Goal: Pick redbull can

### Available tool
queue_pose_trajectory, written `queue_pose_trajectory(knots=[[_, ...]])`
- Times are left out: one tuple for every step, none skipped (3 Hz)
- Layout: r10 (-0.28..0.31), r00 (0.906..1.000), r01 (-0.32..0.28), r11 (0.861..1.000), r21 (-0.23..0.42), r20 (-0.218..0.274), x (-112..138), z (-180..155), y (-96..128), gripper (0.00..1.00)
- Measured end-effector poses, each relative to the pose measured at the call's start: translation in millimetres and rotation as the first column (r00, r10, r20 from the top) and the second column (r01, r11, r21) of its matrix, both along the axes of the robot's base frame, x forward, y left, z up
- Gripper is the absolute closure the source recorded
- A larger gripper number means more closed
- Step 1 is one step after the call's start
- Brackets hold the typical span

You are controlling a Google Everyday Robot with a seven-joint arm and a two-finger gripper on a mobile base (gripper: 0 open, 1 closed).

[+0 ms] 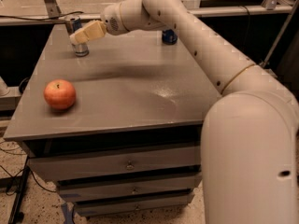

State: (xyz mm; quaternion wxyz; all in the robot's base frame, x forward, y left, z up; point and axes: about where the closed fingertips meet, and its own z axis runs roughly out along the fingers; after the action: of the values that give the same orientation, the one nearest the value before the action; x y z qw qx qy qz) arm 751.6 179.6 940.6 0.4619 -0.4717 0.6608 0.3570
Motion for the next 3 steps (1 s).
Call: queue_pose_trajectory(knots=[[0.002, 0.9999, -0.002, 0.998, 0.065, 0.010, 30.6, -14.1, 36.7, 0.00], [-0.009, 0.9998, 0.007, 0.995, 0.104, 0.016, 53.8, -23.2, 61.9, 0.00], [-0.013, 0.9999, 0.013, 0.992, 0.129, 0.000, 68.0, -35.1, 82.1, 0.18]])
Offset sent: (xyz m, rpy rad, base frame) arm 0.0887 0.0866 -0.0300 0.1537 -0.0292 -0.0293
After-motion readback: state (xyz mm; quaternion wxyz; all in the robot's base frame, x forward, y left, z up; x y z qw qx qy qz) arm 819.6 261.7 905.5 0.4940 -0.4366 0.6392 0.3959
